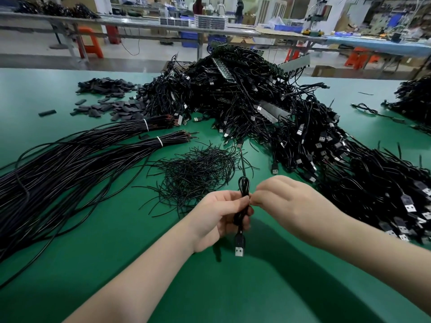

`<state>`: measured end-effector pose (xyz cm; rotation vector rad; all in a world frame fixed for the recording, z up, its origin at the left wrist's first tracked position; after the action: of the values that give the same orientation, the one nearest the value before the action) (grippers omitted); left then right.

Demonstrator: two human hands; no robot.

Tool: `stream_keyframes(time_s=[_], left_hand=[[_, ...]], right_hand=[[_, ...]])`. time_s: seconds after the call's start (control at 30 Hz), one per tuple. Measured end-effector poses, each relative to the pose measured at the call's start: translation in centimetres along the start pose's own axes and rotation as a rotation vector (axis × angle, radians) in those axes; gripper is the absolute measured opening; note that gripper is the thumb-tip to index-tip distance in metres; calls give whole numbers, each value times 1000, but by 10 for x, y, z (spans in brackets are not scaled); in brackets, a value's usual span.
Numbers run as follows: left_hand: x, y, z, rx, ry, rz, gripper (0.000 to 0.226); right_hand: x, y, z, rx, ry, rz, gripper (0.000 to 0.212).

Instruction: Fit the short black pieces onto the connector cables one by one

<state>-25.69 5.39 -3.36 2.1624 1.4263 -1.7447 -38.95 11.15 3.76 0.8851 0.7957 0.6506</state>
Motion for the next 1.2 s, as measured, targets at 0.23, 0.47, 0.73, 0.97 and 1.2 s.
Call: stream_keyframes(time_s=[0.23, 0.47, 0.73, 0.97, 1.2], left_hand=[[1, -3, -3, 114, -18, -117, 15], [-4, 9, -11, 140, -59, -203, 3], [1, 11, 0, -78, -164, -34, 9], [1, 9, 2, -89, -200, 3, 13], [-1, 11, 1, -63, -209, 28, 15]], right_hand=[[-7, 12, 7, 10, 142, 9, 31], [-32, 3, -26, -489, -878, 749, 18], [4, -27, -19, -244, -1204, 1197, 52], [1, -26, -14, -267, -1327, 1378, 26], [-5, -22, -3, -136, -1400, 1523, 9]])
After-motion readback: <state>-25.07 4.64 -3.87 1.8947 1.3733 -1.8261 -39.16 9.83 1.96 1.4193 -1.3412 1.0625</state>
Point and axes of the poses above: each hand's wrist, its own z-axis towards the middle knuckle, its own y-axis out of the back of the hand, x = y × z, the point moved 3 cm from there along z, towards the middle knuckle, and after that the axes turned 14 degrees about y, right-handed, at the moved point
